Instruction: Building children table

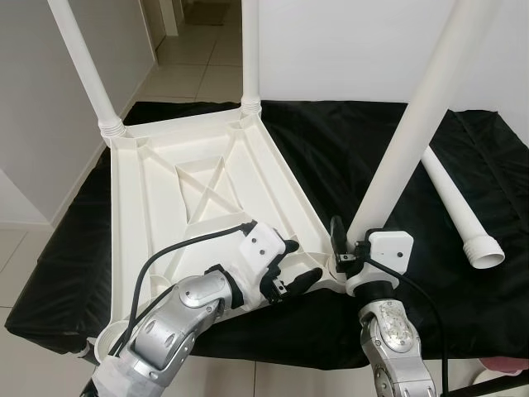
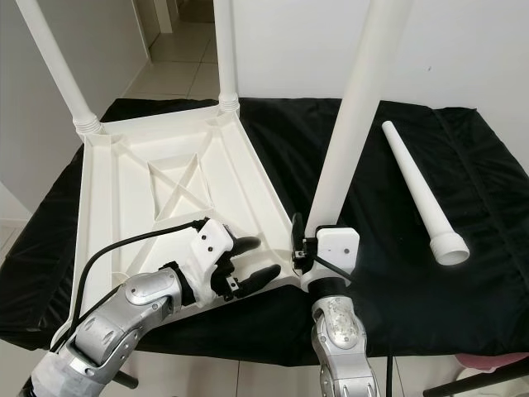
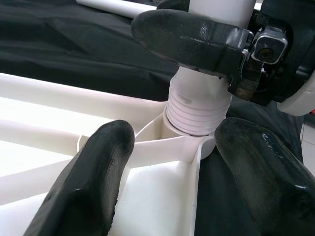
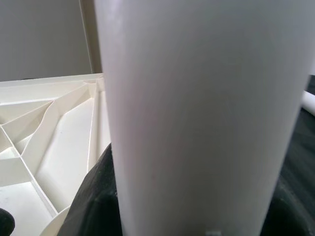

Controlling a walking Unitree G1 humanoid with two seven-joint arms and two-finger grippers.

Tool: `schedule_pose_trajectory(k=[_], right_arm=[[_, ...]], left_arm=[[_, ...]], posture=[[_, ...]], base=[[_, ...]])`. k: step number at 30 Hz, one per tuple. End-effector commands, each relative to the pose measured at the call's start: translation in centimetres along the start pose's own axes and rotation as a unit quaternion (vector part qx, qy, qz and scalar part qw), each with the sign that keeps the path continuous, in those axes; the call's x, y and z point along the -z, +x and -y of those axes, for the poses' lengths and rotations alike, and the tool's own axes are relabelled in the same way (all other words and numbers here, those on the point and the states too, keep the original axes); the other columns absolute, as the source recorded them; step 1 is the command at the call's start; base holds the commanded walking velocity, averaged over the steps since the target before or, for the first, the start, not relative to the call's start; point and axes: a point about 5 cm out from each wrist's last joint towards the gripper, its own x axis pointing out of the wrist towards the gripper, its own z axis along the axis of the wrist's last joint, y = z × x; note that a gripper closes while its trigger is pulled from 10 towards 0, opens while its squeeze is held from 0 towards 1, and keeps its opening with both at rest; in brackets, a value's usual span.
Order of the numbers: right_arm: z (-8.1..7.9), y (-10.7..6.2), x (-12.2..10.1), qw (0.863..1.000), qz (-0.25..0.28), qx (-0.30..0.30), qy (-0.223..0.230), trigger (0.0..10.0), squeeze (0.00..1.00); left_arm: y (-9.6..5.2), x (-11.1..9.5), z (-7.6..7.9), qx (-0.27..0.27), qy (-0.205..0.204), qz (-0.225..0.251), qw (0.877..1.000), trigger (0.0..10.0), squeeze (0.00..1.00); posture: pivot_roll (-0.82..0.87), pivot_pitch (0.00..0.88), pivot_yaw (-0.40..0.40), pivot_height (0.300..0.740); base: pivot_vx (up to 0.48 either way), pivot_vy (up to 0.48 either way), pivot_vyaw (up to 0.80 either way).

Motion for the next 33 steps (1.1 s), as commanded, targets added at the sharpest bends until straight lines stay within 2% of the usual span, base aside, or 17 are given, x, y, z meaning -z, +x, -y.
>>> schedule_pose_trajectory(k=[1, 3, 4, 7, 16, 20, 22, 23, 24, 25, 26, 29, 33], right_arm=[[0.1, 0.3, -1.2, 0.999, 0.034, 0.014, -0.002, 10.0, 0.00], [0.1, 0.3, -1.2, 0.999, 0.034, 0.014, -0.002, 10.0, 0.00], [0.0, 1.1, -2.3, 0.998, 0.055, 0.017, 0.005, 10.0, 0.00], [-0.4, 1.6, -3.5, 0.997, 0.080, 0.007, 0.011, 10.0, 0.00], [-0.7, 1.8, -4.3, 0.995, 0.095, 0.001, 0.011, 10.0, 0.00], [0.1, 2.2, -4.1, 0.996, 0.091, 0.006, 0.001, 10.0, 0.00], [1.8, 3.2, -3.7, 0.998, 0.067, -0.004, -0.018, 10.0, 0.00], [1.8, 3.2, -3.7, 0.998, 0.067, -0.004, -0.018, 10.0, 0.00], [1.9, 3.4, -3.7, 0.998, 0.064, -0.007, -0.017, 10.0, 0.00], [1.9, 3.4, -3.7, 0.998, 0.064, -0.007, -0.017, 10.0, 0.00], [2.3, 3.8, -3.5, 0.999, 0.047, -0.015, -0.019, 10.0, 0.00], [3.6, 5.2, -3.0, 0.999, -0.002, -0.039, -0.018, 10.0, 0.00], [4.1, 5.4, -2.9, 0.999, -0.009, -0.046, -0.026, 10.0, 0.00]], left_arm=[[-0.1, 0.2, 0.0, 0.020, 0.004, -0.005, 1.000, 10.0, 0.00], [-0.1, 0.2, 0.0, 0.020, 0.004, -0.005, 1.000, 10.0, 0.00], [0.0, 0.0, -0.2, 0.021, 0.007, -0.002, 1.000, 10.0, 0.00], [0.2, -0.1, -0.2, 0.025, 0.011, -0.001, 1.000, 10.0, 0.00], [0.3, -0.3, -0.4, 0.025, 0.016, 0.002, 1.000, 10.0, 0.00], [0.4, -0.8, -0.7, 0.023, 0.019, 0.009, 1.000, 10.0, 0.00], [0.4, -1.8, -1.2, 0.023, 0.013, 0.027, 0.999, 10.0, 0.00], [0.4, -1.8, -1.2, 0.023, 0.013, 0.027, 0.999, 10.0, 0.00], [0.4, -1.9, -1.3, 0.024, 0.014, 0.027, 0.999, 10.0, 0.11], [0.4, -1.9, -1.3, 0.024, 0.014, 0.027, 0.999, 10.0, 0.11], [0.3, -2.4, -1.5, 0.030, 0.006, 0.038, 0.999, 10.0, 1.00], [0.2, -3.9, -2.3, 0.041, 0.008, 0.060, 0.997, 10.0, 1.00], [0.2, -4.3, -2.6, 0.035, 0.019, 0.061, 0.997, 10.0, 1.00]], posture=[[-0.11, 0.037, 0.043, 0.740], [-0.11, 0.037, 0.043, 0.740], [-0.11, 0.022, 0.045, 0.740], [-0.11, 0.018, 0.044, 0.740], [-0.11, 0.016, 0.043, 0.740], [-0.11, 0.017, 0.046, 0.740], [-0.11, 0.017, 0.053, 0.740], [-0.11, 0.017, 0.053, 0.740], [-0.11, 0.017, 0.053, 0.740], [-0.11, 0.017, 0.053, 0.740], [-0.11, 0.017, 0.053, 0.740], [-0.12, 0.016, 0.063, 0.740], [-0.12, 0.020, 0.061, 0.740]], base=[[0.000, 0.000, 0.00], [0.000, 0.000, 0.00], [0.000, 0.000, 0.00], [0.000, 0.000, 0.00], [0.000, 0.000, 0.00], [0.000, 0.000, 0.00], [0.000, 0.000, 0.00], [0.000, 0.000, 0.00], [0.000, 0.000, 0.00], [0.000, 0.000, 0.00], [0.000, 0.000, 0.00], [0.000, 0.000, 0.00], [0.000, 0.000, 0.00]])
